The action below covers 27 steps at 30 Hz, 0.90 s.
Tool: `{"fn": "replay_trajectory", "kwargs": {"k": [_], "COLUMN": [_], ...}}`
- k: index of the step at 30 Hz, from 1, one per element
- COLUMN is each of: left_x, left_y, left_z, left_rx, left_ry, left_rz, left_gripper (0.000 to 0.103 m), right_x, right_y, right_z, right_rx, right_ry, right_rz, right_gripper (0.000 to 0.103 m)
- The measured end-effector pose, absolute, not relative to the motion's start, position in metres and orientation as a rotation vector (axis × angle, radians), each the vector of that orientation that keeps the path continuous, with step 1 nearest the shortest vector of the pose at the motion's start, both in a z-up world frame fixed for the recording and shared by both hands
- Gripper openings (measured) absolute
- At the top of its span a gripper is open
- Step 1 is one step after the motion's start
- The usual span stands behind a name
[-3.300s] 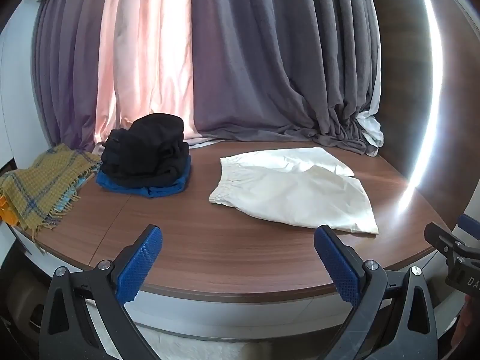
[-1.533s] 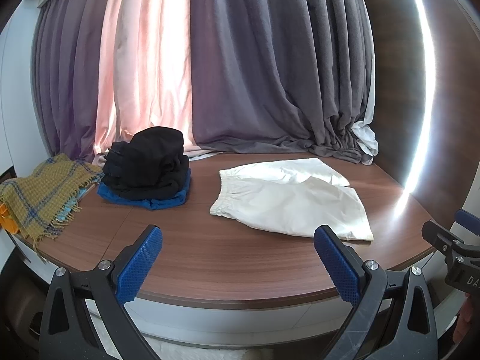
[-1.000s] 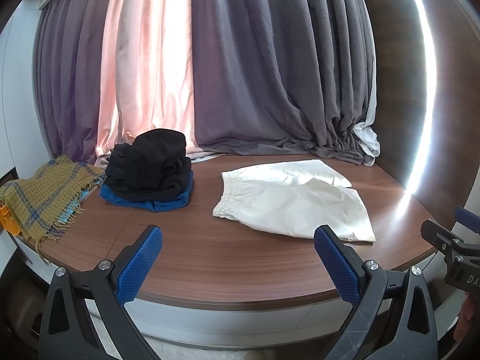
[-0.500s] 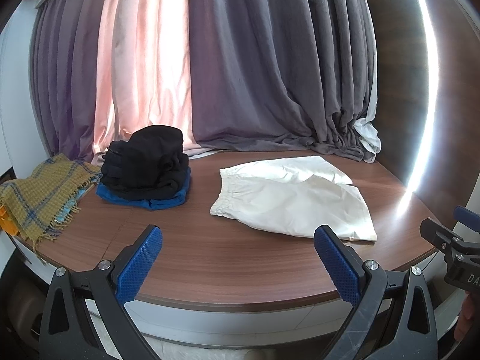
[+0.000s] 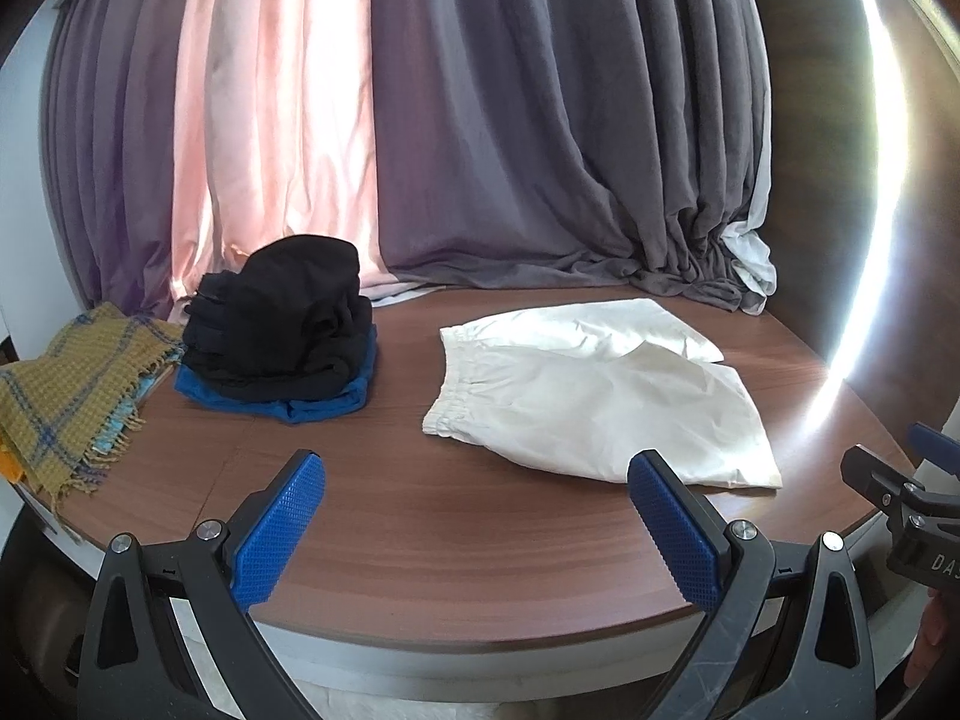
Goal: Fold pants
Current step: 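Move both grippers toward the cream shorts lying on the table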
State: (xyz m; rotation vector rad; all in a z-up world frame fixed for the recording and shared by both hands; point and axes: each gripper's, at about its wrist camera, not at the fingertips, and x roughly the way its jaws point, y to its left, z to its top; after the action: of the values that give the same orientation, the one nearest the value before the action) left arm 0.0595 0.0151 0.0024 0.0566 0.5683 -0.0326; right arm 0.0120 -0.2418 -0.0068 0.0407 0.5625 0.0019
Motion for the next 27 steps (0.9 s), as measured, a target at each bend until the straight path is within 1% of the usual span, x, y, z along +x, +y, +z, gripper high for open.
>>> {"fn": "replay_trajectory", "kwargs": {"k": [13, 21, 27], "left_x": [0.140, 0.192, 0.216], "left_y": [0.023, 0.028, 0.025], "left_z": [-0.037, -0.072, -0.091], "left_rx": [0.148, 0.151, 0.152], "left_ry": [0.651, 0.744, 0.805], "left_rz": [-0.097, -0.172, -0.211], "left_gripper": [0.102, 0.101, 0.100], "right_x": [0.080, 0.113, 0.127], "right_y": [-0.232, -0.229, -0.234], "right_z": [-0.042, -0.064, -0.078], "right_rx": [0.087, 0.109, 0.146], "right_ry": [0.680, 0.743, 0.759], "right_rz": [-0.101, -0.188, -0.283], "right_gripper": [0.102, 0.102, 0.102]}}
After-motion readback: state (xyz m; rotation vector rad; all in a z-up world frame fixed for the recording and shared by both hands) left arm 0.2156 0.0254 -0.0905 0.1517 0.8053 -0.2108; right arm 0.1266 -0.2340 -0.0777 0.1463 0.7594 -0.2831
